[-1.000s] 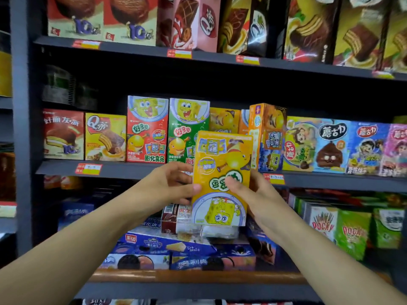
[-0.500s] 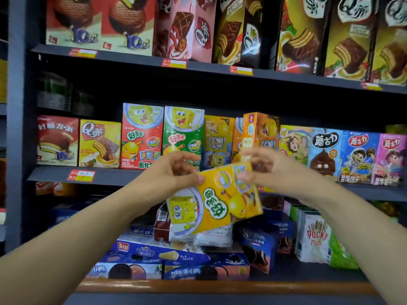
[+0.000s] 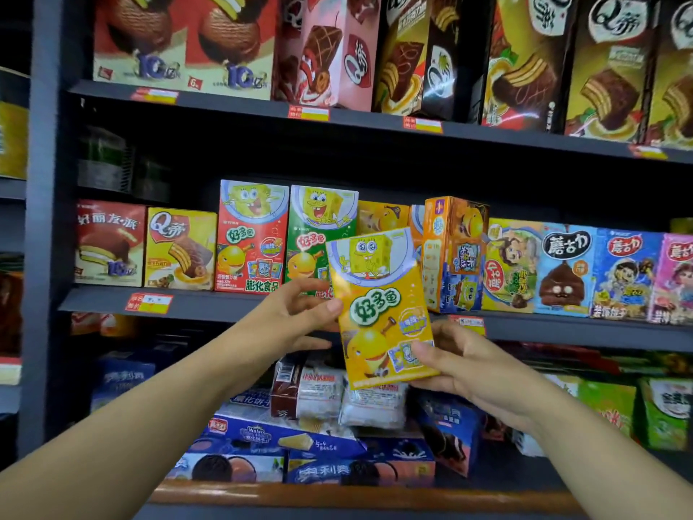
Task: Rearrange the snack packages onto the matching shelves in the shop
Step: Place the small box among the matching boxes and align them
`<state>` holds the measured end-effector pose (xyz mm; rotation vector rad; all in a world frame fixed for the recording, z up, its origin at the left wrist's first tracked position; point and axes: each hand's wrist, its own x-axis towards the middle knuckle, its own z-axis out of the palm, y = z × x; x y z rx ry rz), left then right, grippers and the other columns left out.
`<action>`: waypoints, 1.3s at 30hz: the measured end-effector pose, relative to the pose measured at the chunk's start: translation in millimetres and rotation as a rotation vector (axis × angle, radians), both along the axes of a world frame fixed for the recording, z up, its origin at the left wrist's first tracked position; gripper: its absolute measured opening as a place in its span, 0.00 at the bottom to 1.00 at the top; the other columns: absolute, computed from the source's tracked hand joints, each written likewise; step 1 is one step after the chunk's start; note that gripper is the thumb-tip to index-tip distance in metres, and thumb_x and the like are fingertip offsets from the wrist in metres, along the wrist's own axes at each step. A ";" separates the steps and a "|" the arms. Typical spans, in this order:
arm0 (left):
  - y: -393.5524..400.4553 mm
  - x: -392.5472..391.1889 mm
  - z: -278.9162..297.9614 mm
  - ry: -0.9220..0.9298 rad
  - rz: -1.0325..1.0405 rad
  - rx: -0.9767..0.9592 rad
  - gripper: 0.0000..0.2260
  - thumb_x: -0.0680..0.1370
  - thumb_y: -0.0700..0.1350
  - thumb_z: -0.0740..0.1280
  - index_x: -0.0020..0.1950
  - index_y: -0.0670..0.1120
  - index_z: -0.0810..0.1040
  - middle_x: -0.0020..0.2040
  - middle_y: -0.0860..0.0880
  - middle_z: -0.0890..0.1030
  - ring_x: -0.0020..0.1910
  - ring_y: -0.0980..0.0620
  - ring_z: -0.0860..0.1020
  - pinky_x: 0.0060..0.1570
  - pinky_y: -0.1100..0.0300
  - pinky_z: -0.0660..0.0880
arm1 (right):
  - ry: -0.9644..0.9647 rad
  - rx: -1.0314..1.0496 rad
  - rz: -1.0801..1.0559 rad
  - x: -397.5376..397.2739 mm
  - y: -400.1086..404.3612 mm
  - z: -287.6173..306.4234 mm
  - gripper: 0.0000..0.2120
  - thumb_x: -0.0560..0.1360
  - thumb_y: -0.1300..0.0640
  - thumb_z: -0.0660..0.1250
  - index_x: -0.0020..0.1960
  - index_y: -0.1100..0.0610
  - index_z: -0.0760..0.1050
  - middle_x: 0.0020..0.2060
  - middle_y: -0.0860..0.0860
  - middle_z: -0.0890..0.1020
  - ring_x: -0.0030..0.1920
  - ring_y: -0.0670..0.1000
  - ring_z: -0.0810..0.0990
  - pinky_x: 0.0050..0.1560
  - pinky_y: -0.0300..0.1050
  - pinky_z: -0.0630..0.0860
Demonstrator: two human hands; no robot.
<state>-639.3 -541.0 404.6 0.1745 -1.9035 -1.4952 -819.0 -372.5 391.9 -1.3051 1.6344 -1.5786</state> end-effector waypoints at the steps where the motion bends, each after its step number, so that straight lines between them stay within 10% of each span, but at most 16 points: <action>1: 2.9 -1.8 2.0 0.004 0.004 -0.021 0.36 0.57 0.59 0.79 0.61 0.50 0.72 0.58 0.46 0.78 0.52 0.51 0.82 0.45 0.60 0.79 | 0.051 0.007 -0.008 1.2 -0.9 -1.9 0.29 0.62 0.50 0.72 0.59 0.62 0.71 0.58 0.59 0.80 0.53 0.53 0.83 0.48 0.44 0.81; 7: 7.5 -5.1 13.7 0.005 0.134 -0.173 0.16 0.71 0.42 0.72 0.58 0.47 0.76 0.56 0.44 0.79 0.48 0.53 0.81 0.38 0.69 0.76 | 0.409 0.065 -0.100 9.3 0.3 1.2 0.25 0.63 0.44 0.74 0.58 0.48 0.74 0.52 0.44 0.83 0.54 0.46 0.81 0.59 0.46 0.77; 12: 12.3 -3.8 -0.4 -0.062 0.141 -0.261 0.12 0.70 0.42 0.74 0.51 0.51 0.77 0.46 0.52 0.82 0.43 0.53 0.80 0.40 0.67 0.78 | 0.450 -0.046 -0.211 8.8 12.1 21.8 0.24 0.67 0.45 0.72 0.61 0.41 0.70 0.49 0.35 0.81 0.46 0.39 0.80 0.44 0.32 0.75; 15: 13.9 -5.1 -10.9 -0.121 0.098 -0.304 0.12 0.69 0.42 0.74 0.51 0.48 0.79 0.43 0.50 0.83 0.40 0.50 0.80 0.42 0.62 0.78 | 0.491 0.028 -0.169 7.9 15.3 26.7 0.15 0.70 0.48 0.72 0.55 0.43 0.72 0.35 0.35 0.82 0.31 0.42 0.76 0.32 0.32 0.71; 23: 3.8 3.6 -8.0 -0.128 0.121 -0.310 0.15 0.69 0.48 0.73 0.54 0.49 0.78 0.49 0.50 0.82 0.43 0.53 0.81 0.45 0.61 0.79 | 0.505 -0.019 -0.198 6.0 9.7 41.9 0.16 0.71 0.52 0.72 0.53 0.42 0.69 0.31 0.43 0.82 0.27 0.42 0.77 0.31 0.35 0.74; 30: -22.9 31.3 11.7 -0.032 0.411 -0.349 0.08 0.74 0.44 0.70 0.50 0.52 0.76 0.48 0.51 0.81 0.47 0.48 0.81 0.49 0.52 0.79 | 0.594 -0.335 -0.397 -11.8 9.9 121.3 0.20 0.72 0.55 0.71 0.60 0.46 0.68 0.42 0.53 0.83 0.27 0.43 0.78 0.32 0.38 0.77; 39: -41.0 46.7 26.2 -0.033 0.561 -0.480 0.07 0.75 0.46 0.70 0.51 0.52 0.76 0.47 0.54 0.79 0.46 0.51 0.79 0.41 0.60 0.76 | 0.862 -0.202 -0.490 -11.5 -28.8 144.5 0.24 0.71 0.47 0.72 0.64 0.44 0.67 0.49 0.50 0.82 0.41 0.51 0.83 0.47 0.53 0.81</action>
